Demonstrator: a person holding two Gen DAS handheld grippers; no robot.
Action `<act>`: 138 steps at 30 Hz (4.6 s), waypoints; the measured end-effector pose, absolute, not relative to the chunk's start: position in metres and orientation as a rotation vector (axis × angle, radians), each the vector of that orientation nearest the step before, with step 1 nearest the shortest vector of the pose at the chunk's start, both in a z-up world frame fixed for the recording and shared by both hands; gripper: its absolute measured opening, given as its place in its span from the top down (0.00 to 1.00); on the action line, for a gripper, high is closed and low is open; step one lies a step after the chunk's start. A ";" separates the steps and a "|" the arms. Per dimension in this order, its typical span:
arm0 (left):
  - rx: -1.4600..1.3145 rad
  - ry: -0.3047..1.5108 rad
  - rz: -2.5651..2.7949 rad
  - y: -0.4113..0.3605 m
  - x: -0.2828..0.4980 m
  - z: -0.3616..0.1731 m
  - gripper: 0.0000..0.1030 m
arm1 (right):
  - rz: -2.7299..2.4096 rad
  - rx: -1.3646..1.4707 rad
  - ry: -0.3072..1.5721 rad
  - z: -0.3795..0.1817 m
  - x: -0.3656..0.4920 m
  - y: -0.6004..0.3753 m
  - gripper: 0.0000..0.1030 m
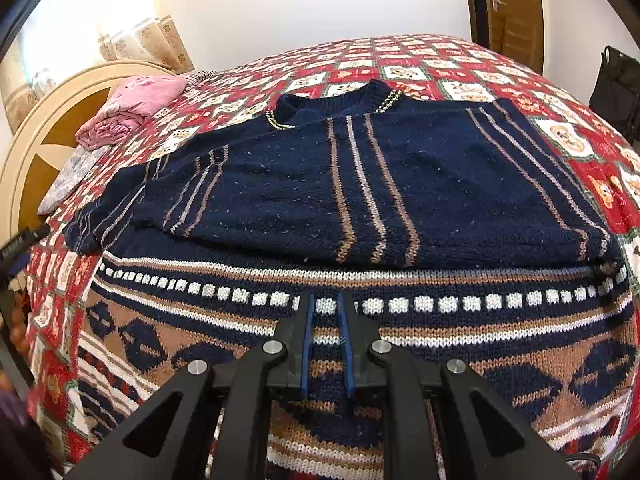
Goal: Fold small clothes
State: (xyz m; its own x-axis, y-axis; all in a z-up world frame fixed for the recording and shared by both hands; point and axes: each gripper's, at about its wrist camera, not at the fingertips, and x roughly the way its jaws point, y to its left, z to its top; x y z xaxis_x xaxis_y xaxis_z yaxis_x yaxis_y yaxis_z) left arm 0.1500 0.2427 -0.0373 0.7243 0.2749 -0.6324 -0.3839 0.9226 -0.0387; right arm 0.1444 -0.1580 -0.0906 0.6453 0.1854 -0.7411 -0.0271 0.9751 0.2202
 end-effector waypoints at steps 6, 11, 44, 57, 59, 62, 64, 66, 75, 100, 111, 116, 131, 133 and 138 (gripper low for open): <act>-0.463 0.657 0.455 0.327 0.165 -0.038 0.02 | 0.182 0.225 0.858 -0.089 0.144 -0.152 0.50; -0.569 0.676 0.515 0.371 0.192 -0.055 0.04 | 0.180 0.146 0.854 -0.088 0.140 -0.137 0.45; -0.395 0.440 0.157 0.265 0.225 0.038 0.89 | 0.138 0.353 0.814 -0.068 0.132 -0.184 0.45; 0.013 0.628 -0.413 -0.042 0.190 -0.015 0.81 | 0.056 0.414 0.745 -0.055 0.096 -0.228 0.45; 0.052 0.666 -0.451 -0.051 0.179 -0.028 0.75 | 0.046 0.414 0.745 -0.057 0.092 -0.232 0.45; 0.061 0.672 -0.454 -0.043 0.157 -0.028 0.31 | 0.046 0.437 0.761 -0.063 0.093 -0.238 0.45; 0.038 0.645 -0.430 -0.020 0.141 -0.019 0.23 | 0.056 0.467 0.764 -0.062 0.098 -0.242 0.45; 0.016 0.620 -0.406 -0.004 0.134 -0.013 0.23 | 0.087 0.482 0.754 -0.053 0.107 -0.241 0.45; -0.164 0.625 -0.146 0.096 0.135 -0.015 0.22 | 0.203 0.364 0.767 -0.021 0.210 -0.193 0.45; -0.233 0.656 -0.153 0.113 0.133 -0.031 0.22 | 0.114 0.403 0.805 -0.081 0.186 -0.281 0.83; -0.216 0.671 -0.154 0.103 0.131 -0.031 0.22 | 0.095 0.429 0.769 -0.050 0.175 -0.318 0.61; -0.190 0.659 -0.142 0.104 0.126 -0.026 0.22 | 0.050 0.343 0.910 -0.076 0.198 -0.306 0.61; -0.216 0.640 -0.067 0.119 0.130 -0.020 0.22 | 0.171 0.037 0.623 0.038 0.221 -0.260 0.91; -0.211 0.614 -0.044 0.121 0.128 -0.013 0.22 | 0.174 -0.002 0.531 0.058 0.221 -0.261 0.91; -0.167 0.596 0.003 0.120 0.130 -0.012 0.22 | 0.177 0.040 0.584 0.016 0.237 -0.292 0.89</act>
